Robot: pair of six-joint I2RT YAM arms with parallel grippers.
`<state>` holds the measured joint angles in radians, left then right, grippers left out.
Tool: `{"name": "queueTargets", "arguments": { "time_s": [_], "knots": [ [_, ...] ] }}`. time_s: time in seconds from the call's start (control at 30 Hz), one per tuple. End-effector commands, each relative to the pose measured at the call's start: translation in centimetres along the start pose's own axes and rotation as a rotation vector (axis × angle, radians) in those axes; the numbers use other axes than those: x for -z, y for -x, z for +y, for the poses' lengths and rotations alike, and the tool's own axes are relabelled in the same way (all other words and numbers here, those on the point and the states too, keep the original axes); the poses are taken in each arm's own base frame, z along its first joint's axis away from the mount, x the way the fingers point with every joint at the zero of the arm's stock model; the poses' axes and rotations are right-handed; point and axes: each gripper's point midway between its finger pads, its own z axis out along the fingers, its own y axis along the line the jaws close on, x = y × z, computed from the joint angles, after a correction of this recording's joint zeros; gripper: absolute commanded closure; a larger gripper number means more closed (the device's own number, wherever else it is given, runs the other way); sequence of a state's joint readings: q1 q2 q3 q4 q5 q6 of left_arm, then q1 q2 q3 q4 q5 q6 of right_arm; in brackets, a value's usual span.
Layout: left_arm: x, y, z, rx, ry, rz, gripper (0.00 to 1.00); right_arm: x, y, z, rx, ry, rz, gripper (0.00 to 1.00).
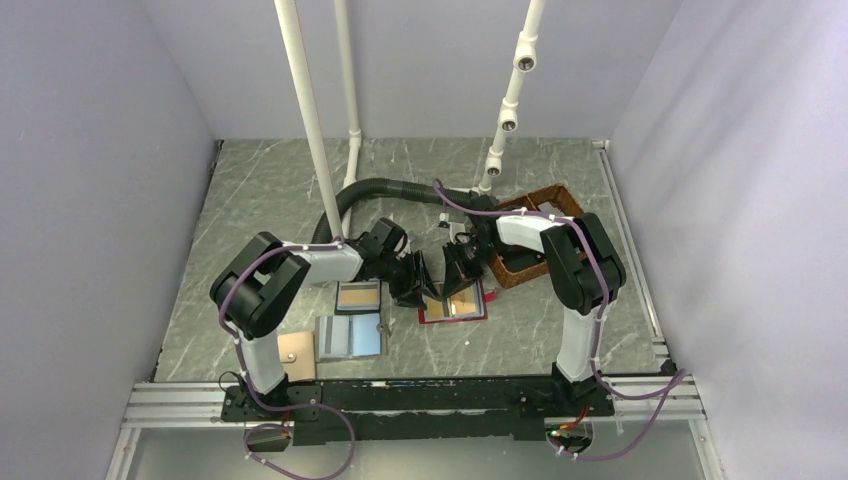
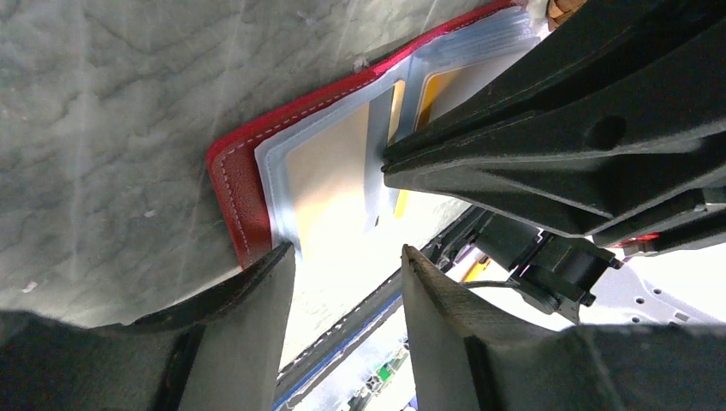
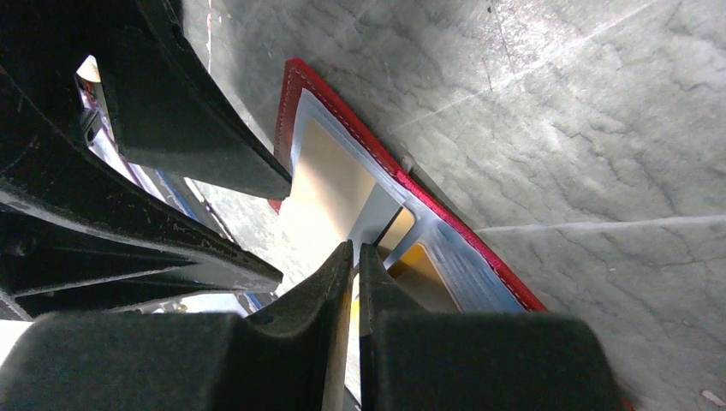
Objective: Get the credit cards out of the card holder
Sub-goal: Remove the credit card from the card holder.
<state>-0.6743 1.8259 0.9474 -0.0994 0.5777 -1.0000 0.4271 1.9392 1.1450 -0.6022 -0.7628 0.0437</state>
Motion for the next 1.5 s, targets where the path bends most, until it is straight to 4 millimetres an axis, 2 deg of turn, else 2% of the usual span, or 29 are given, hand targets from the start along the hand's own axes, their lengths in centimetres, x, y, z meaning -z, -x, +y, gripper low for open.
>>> {"name": "queueTargets", "arguments": {
  "time_s": [0.0,0.27,0.5,0.63,0.8,0.9,1.13,1.27,1.47],
  "knots": [
    [-0.1,0.3,-1.9,-0.027,-0.088,-0.016,0.46,-0.1,-0.3,-0.5,0.009,-0.021,0.015,0.90],
    [-0.5,0.6,-2.1,-0.010,-0.094,-0.013,0.45,0.2,0.0,-0.1,0.019,-0.015,0.003,0.90],
    [-0.9,0.7,0.0,0.095,-0.033,-0.022,0.46,0.3,0.1,0.1,0.024,-0.012,-0.003,0.90],
    [-1.1,1.1,-0.3,0.113,-0.057,-0.042,0.50,0.5,0.3,0.1,0.032,-0.014,-0.008,0.90],
    [-1.3,1.2,0.7,0.137,-0.003,-0.064,0.52,0.7,0.5,0.4,0.044,-0.015,-0.019,0.90],
    [-1.5,1.3,1.5,0.159,0.037,-0.077,0.59,1.0,0.6,0.7,0.055,-0.008,-0.025,0.91],
    [-1.7,1.2,1.9,0.126,0.094,-0.100,0.62,3.3,1.8,2.3,0.204,-0.023,-0.084,0.90],
    [-1.6,1.2,1.6,0.094,0.089,-0.125,0.62,4.8,1.6,3.0,0.318,-0.048,-0.111,0.87],
    [-1.4,1.6,0.7,0.058,0.059,-0.157,0.61,5.2,0.6,0.4,0.345,-0.185,-0.104,0.83]
  ]
}}
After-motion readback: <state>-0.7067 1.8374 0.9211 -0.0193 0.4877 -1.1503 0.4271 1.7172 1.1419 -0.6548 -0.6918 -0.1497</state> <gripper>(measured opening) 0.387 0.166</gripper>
